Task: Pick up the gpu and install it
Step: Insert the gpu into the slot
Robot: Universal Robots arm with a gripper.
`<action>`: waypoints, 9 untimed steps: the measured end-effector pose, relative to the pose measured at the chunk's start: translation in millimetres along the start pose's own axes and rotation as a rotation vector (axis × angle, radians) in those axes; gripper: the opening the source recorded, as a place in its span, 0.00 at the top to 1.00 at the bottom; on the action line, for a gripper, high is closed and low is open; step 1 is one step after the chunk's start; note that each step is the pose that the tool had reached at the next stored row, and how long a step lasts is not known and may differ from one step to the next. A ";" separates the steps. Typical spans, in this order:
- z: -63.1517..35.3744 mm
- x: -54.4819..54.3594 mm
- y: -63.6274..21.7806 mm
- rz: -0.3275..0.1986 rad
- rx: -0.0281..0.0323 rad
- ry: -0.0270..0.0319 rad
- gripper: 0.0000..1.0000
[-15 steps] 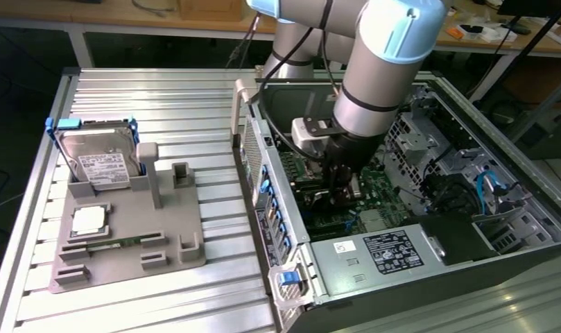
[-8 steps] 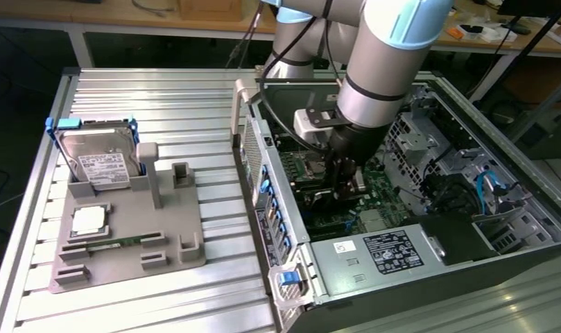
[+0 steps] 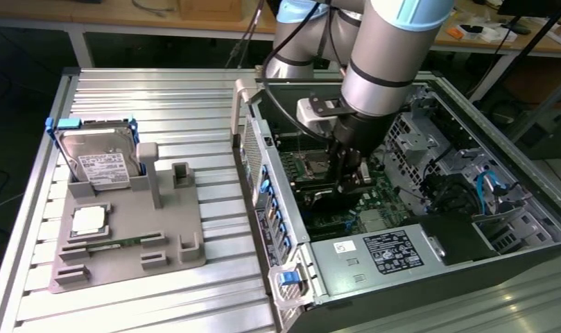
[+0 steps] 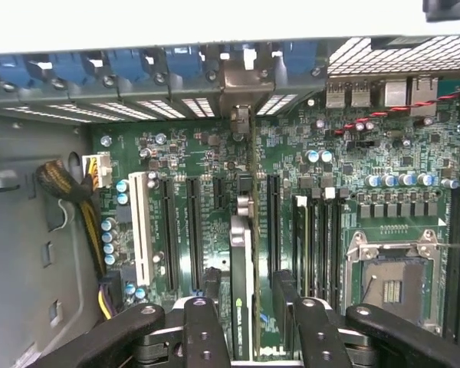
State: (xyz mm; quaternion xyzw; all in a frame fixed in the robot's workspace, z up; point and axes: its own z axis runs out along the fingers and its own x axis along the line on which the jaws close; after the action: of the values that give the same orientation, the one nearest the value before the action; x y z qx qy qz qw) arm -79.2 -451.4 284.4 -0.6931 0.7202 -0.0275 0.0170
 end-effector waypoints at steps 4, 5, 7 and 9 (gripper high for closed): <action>-5.7 -0.2 -0.3 0.000 0.0021 0.0013 0.60; -6.7 -0.2 -0.4 0.000 0.0027 0.0015 0.60; -9.0 -0.5 -0.5 0.000 0.0041 0.0025 0.60; -10.9 -0.7 -0.6 0.000 0.0060 0.0028 0.61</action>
State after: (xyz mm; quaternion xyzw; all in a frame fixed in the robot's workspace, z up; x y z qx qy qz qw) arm -79.3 -450.6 295.3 -0.6930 0.7201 -0.0306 0.0181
